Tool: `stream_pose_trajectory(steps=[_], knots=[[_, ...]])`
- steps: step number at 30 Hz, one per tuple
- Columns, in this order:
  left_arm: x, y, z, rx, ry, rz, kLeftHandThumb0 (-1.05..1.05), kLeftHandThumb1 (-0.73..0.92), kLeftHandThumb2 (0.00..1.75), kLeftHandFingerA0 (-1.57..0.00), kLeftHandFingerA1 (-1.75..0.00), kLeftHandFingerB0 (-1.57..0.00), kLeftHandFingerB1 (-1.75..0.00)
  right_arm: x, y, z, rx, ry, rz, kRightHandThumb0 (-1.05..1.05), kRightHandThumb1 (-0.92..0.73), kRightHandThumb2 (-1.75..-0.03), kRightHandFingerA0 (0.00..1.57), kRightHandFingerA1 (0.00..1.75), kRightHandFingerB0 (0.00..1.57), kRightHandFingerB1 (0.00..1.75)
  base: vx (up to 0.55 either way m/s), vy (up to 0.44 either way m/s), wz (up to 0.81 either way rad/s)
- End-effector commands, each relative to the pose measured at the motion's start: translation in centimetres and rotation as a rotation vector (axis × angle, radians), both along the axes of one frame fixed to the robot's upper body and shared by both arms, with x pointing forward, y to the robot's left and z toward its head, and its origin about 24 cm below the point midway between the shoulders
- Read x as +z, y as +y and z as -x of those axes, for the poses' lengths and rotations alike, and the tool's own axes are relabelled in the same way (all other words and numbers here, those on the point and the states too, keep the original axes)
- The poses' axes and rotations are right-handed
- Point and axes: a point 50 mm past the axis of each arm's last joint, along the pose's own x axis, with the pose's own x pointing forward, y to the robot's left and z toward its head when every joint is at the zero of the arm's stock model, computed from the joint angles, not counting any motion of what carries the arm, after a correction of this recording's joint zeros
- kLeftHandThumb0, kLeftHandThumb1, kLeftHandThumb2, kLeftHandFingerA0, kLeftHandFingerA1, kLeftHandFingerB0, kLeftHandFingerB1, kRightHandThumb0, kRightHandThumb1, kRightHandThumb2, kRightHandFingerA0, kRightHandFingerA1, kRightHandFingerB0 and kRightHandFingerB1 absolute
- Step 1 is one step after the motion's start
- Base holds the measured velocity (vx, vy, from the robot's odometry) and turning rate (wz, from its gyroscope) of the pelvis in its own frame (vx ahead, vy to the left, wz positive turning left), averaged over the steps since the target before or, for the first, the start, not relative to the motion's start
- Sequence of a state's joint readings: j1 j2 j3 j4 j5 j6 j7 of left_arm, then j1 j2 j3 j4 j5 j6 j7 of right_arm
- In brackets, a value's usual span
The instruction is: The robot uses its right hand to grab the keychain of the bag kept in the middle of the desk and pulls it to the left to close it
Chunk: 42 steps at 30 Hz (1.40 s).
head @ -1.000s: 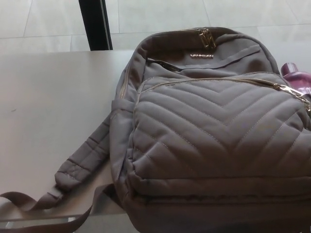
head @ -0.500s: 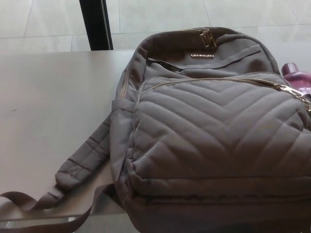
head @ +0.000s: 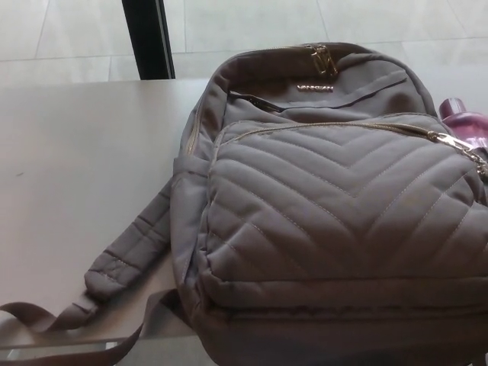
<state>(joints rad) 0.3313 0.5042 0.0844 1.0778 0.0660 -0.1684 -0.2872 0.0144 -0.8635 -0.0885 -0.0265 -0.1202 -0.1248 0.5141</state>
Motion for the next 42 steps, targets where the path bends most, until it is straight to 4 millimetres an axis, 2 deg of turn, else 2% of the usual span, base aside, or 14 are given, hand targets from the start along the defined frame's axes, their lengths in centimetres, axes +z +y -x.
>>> stream_pose_trajectory(steps=[1,16,17,19,22,23,24,25,27,28,31,34,40,42], knots=[[0.3,0.4,0.1,-0.010,0.001,-0.021,-0.28,0.75,0.61,-0.48,-0.59,-0.42,-0.48,-1.2,0.1,-0.1,-0.020,0.051,0.016,-0.51,-0.48,-0.74,0.27,0.54,0.17,0.41,0.00,0.000,0.00],[0.6,0.6,-0.6,-0.023,-0.009,-0.027,-0.28,0.76,0.62,-0.47,-0.59,-0.40,-0.47,0.6,2.0,0.3,0.096,0.049,0.083,-0.52,-0.43,-0.72,0.43,0.60,0.16,0.39,0.00,0.000,0.00],[0.6,0.6,-0.8,-0.022,-0.009,-0.023,-0.28,0.77,0.62,-0.46,-0.59,-0.40,-0.47,0.6,2.0,0.3,0.103,0.063,0.107,-0.47,-0.51,-0.55,0.48,0.54,0.20,0.29,0.00,0.000,0.00],[0.4,0.6,-0.8,-0.019,-0.004,-0.028,-0.28,0.78,0.63,-0.45,-0.58,-0.40,-0.46,0.6,2.3,0.4,0.132,0.133,0.200,-0.62,-0.43,-0.73,0.44,0.60,0.09,0.36,0.00,0.000,0.00],[0.4,0.5,-0.8,-0.017,-0.004,-0.027,-0.28,0.79,0.63,-0.45,-0.58,-0.40,-0.47,0.4,2.6,0.6,0.151,0.229,0.205,-0.55,-0.36,-0.71,0.47,0.65,0.07,0.26,0.00,0.000,0.00],[0.4,0.5,-0.8,-0.016,-0.002,-0.030,-0.27,0.79,0.63,-0.45,-0.57,-0.40,-0.47,0.3,2.7,0.6,0.169,0.263,0.227,-0.50,-0.43,-0.54,0.48,0.60,0.06,0.22,0.00,0.000,0.00],[0.4,0.5,-0.8,-0.014,-0.005,-0.025,-0.27,0.79,0.63,-0.45,-0.58,-0.39,-0.47,0.2,2.9,0.7,0.173,0.298,0.249,-0.51,-0.33,-0.72,0.46,0.66,0.02,0.17,0.00,0.000,0.00],[0.5,0.5,-0.8,-0.018,-0.005,-0.024,-0.27,0.79,0.63,-0.44,-0.57,-0.38,-0.47,0.2,3.0,0.8,0.173,0.336,0.251,-0.49,-0.37,-0.56,0.44,0.62,0.04,0.17,0.00,0.000,0.00],[0.5,0.6,-1.0,-0.016,-0.009,-0.025,-0.27,0.79,0.64,-0.44,-0.57,-0.37,-0.47,0.1,3.2,0.8,0.182,0.352,0.282,-0.51,-0.41,-0.53,0.47,0.61,0.00,0.22,0.00,0.000,0.00],[0.4,0.7,-1.1,-0.013,-0.001,-0.033,-0.28,0.80,0.63,-0.44,-0.55,-0.38,-0.46,-0.2,3.6,0.9,0.206,0.348,0.285,-0.41,-0.28,-0.72,0.46,0.68,0.00,0.26,0.00,0.000,0.00],[0.3,0.6,-1.1,-0.008,-0.002,-0.032,-0.27,0.80,0.64,-0.44,-0.56,-0.37,-0.46,-0.3,3.8,1.0,0.184,0.318,0.253,-0.37,-0.44,-0.53,0.57,0.70,0.17,0.28,0.00,0.000,0.00],[0.2,0.7,-1.1,0.000,0.008,-0.041,-0.28,0.80,0.64,-0.46,-0.56,-0.38,-0.46,-0.5,4.0,1.2,0.145,0.208,0.151,-0.31,-0.59,-0.59,0.79,1.01,0.43,0.42,0.00,0.000,0.00],[0.3,0.7,-1.3,0.011,-0.007,-0.034,-0.29,0.81,0.64,-0.44,-0.53,-0.36,-0.44,-0.9,4.3,1.3,0.105,0.116,0.031,-0.15,-0.70,-0.60,0.78,1.05,0.48,0.48,0.00,0.000,0.00],[0.2,0.7,-1.4,0.014,-0.004,-0.042,-0.33,0.83,0.64,-0.46,-0.52,-0.34,-0.44,-1.3,4.4,1.4,0.095,0.081,-0.017,-0.07,-0.76,-0.62,0.78,1.37,0.53,0.52,0.00,0.000,0.00]])
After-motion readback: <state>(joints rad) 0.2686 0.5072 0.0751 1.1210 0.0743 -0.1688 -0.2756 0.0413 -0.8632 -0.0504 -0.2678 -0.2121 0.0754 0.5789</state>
